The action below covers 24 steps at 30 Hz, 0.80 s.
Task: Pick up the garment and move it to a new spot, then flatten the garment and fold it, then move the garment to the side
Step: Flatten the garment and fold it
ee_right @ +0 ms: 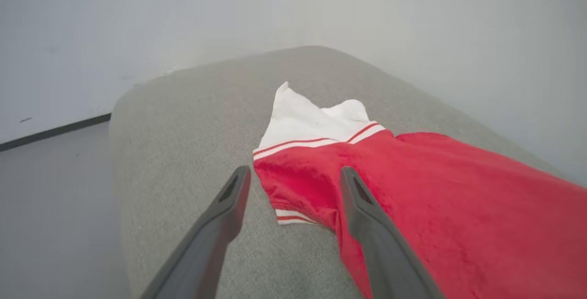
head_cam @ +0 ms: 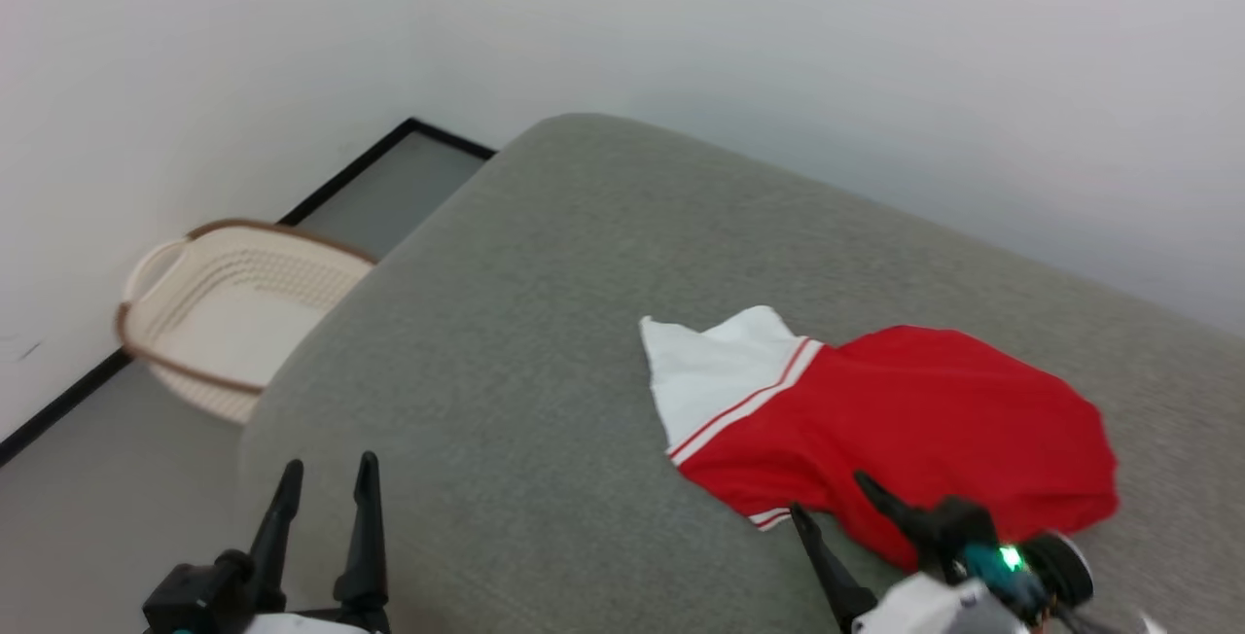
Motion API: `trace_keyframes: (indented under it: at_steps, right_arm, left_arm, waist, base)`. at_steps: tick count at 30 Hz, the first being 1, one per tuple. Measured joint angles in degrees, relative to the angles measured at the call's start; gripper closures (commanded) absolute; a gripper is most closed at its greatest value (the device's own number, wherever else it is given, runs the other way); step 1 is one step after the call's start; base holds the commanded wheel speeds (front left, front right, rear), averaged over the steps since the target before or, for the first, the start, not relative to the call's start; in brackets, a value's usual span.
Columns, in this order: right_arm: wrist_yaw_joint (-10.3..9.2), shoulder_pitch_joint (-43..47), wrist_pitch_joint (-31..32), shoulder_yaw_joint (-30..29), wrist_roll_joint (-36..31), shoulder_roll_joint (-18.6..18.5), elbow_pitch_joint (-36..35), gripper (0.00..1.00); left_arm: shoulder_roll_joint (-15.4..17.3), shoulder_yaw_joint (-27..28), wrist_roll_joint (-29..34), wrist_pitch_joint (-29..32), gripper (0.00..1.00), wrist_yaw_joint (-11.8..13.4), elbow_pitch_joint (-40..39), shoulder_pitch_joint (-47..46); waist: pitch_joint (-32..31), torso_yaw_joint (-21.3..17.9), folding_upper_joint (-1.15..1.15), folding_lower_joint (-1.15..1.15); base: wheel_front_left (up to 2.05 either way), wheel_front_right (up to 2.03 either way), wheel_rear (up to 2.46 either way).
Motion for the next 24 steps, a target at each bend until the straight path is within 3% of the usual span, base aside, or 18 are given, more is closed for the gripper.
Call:
trace_keyframes:
  at_steps: [11,19,24]
  right_arm:
    - [0.0,-11.72,25.97,7.25,7.01,-7.81,2.19,0.0]
    - [0.0,-18.05,36.07,10.35,6.47,-9.61,5.26,0.0]
    - [0.0,-22.47,39.47,12.17,6.46,-8.44,9.72,0.0]
  left_arm:
    - [-2.05,0.25,-1.35,0.0,0.0,-0.05,-1.59,0.05]
    - [-2.71,0.03,-2.53,0.0,0.0,-0.05,-2.45,0.26]
    - [-2.77,-0.67,-3.96,0.0,0.0,-0.07,-2.6,0.02]
  waist:
    - [4.12,2.86,0.0,0.0]
    - [6.41,3.67,0.0,0.0]
    - [7.92,4.11,0.0,0.0]
  base:
    - [0.0,0.0,0.0]
    - [0.0,0.0,0.0]
    - [0.0,0.0,0.0]
